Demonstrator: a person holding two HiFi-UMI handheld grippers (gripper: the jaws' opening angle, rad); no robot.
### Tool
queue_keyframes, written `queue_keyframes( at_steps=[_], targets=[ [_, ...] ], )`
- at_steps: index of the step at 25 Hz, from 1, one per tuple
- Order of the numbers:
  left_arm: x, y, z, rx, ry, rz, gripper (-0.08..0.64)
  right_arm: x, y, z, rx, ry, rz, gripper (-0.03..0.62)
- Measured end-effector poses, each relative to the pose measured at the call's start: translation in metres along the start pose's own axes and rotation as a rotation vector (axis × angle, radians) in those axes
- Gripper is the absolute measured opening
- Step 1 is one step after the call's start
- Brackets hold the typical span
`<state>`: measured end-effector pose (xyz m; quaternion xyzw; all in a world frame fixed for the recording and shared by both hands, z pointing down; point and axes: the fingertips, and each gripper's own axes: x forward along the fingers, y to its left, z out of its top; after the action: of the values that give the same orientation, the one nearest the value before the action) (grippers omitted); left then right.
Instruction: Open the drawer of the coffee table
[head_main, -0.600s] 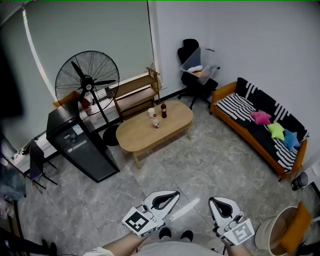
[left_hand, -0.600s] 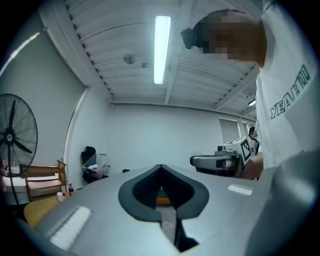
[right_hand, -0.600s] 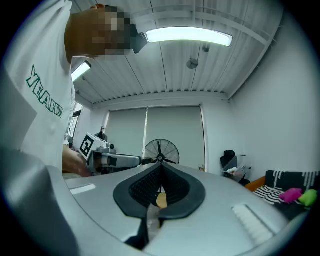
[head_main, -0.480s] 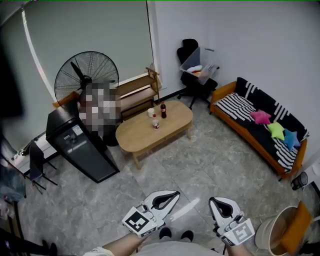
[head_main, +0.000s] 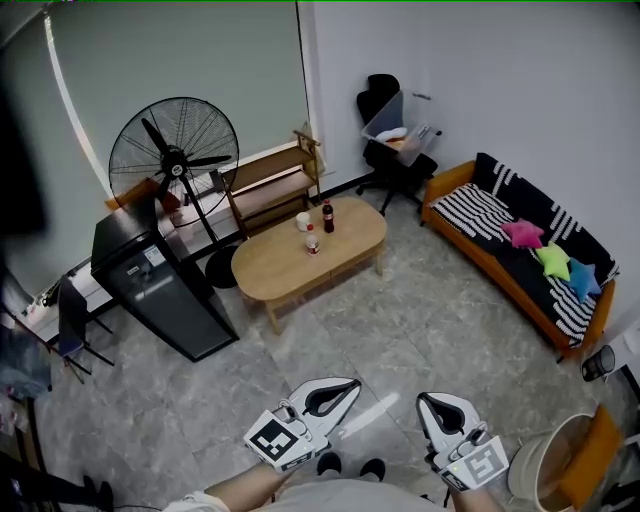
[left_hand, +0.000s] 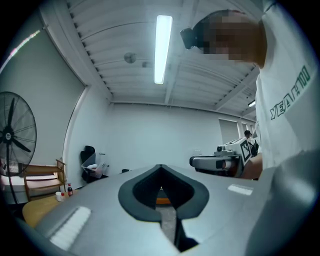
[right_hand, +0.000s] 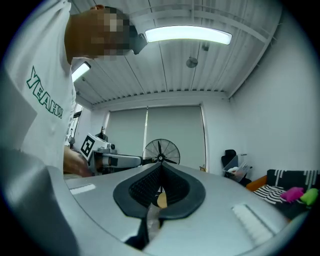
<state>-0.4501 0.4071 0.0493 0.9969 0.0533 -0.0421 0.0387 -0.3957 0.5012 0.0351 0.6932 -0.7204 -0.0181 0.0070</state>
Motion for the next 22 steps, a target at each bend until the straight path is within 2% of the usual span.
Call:
queue_keyframes(
  at_steps=[4,6,7,8,9,10,15,22],
  targets=[
    [-0.002,0.003,0.002,-0.004,-0.007,-0.003,-0.002,0.002,-0.001,0.000,0.026,-0.016,0.006,0.000],
    [-0.003,0.004,0.008,-0.014,-0.044,-0.016,0.000,0.002,-0.002,0.008,0.066,-0.082,0.030,0.002],
    [-0.002,0.005,0.013,-0.024,-0.070,-0.023,0.000,0.002,-0.004,0.013,0.091,-0.118,0.035,0.127],
    [0.000,0.006,0.017,-0.031,-0.087,-0.024,0.141,0.003,-0.008,0.016,0.110,-0.141,0.025,0.423],
    [0.003,0.009,0.020,-0.032,-0.094,-0.019,0.487,0.003,-0.013,0.017,0.116,-0.152,0.005,0.589],
    [0.004,0.011,0.023,-0.026,-0.098,-0.014,0.550,0.002,-0.016,0.018,0.110,-0.153,-0.011,0.591],
    [0.001,0.018,0.028,0.014,-0.103,-0.014,0.552,0.000,-0.018,0.011,0.084,-0.124,-0.016,0.591],
    [0.009,0.008,0.017,0.006,-0.072,-0.062,0.552,0.000,-0.021,0.008,0.085,-0.116,-0.024,0.589]
  ],
)
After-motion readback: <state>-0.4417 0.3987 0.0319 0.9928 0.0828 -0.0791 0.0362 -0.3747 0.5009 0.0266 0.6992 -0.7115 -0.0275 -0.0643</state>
